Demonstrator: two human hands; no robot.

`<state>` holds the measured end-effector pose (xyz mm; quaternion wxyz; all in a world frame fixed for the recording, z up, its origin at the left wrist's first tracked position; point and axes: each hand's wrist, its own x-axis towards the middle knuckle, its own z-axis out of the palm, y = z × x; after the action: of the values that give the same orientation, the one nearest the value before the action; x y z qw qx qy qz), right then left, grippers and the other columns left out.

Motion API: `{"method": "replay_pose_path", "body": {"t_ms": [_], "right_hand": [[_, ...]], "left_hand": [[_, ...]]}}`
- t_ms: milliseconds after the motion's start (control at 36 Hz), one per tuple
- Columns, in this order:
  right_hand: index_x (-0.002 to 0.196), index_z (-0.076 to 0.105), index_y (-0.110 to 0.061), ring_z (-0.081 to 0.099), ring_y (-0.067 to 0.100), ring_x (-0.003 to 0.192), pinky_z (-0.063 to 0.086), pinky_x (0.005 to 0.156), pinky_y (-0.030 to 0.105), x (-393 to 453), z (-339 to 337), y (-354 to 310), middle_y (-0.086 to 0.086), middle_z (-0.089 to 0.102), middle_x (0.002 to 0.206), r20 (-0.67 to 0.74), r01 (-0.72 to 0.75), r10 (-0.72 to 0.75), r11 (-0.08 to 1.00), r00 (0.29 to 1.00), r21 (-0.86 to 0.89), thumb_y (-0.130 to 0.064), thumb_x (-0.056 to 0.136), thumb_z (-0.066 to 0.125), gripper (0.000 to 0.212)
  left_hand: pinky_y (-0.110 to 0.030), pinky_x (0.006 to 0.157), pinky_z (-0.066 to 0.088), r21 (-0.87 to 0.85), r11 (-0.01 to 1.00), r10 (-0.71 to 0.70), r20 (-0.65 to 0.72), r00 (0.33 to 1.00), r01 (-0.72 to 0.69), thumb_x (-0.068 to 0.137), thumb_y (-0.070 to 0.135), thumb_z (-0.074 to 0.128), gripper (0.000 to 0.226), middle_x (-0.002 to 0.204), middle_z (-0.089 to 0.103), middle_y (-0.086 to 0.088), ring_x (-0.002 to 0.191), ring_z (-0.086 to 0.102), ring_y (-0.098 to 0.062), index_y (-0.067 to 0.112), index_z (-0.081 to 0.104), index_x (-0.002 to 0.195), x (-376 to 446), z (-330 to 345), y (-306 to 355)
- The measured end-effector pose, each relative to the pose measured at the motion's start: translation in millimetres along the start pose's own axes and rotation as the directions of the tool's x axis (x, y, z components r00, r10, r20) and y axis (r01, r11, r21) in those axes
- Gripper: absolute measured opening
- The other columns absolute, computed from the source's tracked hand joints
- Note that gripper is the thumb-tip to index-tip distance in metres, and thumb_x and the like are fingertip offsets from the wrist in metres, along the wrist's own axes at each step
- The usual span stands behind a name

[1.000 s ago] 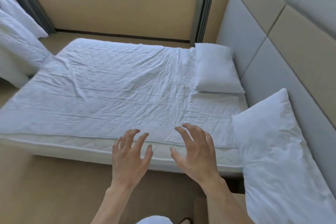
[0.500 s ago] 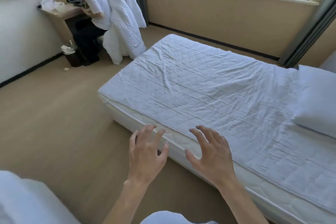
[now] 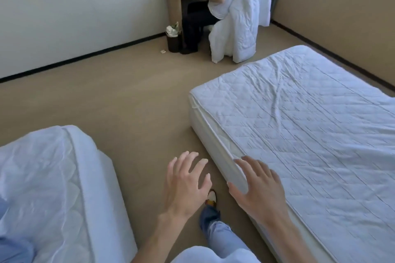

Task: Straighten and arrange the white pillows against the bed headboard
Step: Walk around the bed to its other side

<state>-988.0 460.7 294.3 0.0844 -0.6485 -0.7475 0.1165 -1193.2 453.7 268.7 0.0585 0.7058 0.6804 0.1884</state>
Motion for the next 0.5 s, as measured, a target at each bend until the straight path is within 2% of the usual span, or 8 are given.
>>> {"method": "replay_pose_path", "body": {"t_ms": [139,306,500], "right_hand": [[0.133,0.045,-0.043,0.043,0.011,0.132,0.039,0.104,0.039,71.5,11.1,-11.1,-0.02,0.047,0.141,0.036,0.04,-0.041,0.999,0.999,0.032,-0.064,0.08,0.045,0.057],[0.132,0.044,-0.045,0.04,0.007,0.133,0.036,0.107,0.036,167.9,8.9,-20.7,-0.023,0.044,0.142,0.06,0.086,-0.089,0.995,0.994,0.054,-0.064,0.082,0.042,0.054],[0.136,0.041,-0.044,0.036,0.01,0.137,0.033,0.11,0.04,276.1,-2.7,-36.3,-0.02,0.04,0.147,0.099,0.16,-0.164,0.986,0.981,0.048,-0.064,0.084,0.038,0.056]], "left_hand": [[-0.048,0.109,0.035,0.06,0.996,-0.069,0.008,0.998,0.068,0.086,0.045,0.052,0.036,0.134,0.057,0.004,0.132,0.045,-0.021,0.031,0.065,0.116,53.3,6.0,-28.7],[-0.05,0.112,0.031,0.123,0.987,-0.109,0.047,0.993,0.102,0.087,0.047,0.049,0.035,0.134,0.057,0.007,0.133,0.044,-0.02,0.036,0.066,0.115,137.0,4.4,-57.5],[-0.051,0.112,0.029,0.192,0.971,-0.157,0.065,0.986,0.142,0.087,0.048,0.047,0.037,0.137,0.055,0.008,0.135,0.042,-0.02,0.038,0.064,0.119,221.5,-8.9,-87.8]]}}
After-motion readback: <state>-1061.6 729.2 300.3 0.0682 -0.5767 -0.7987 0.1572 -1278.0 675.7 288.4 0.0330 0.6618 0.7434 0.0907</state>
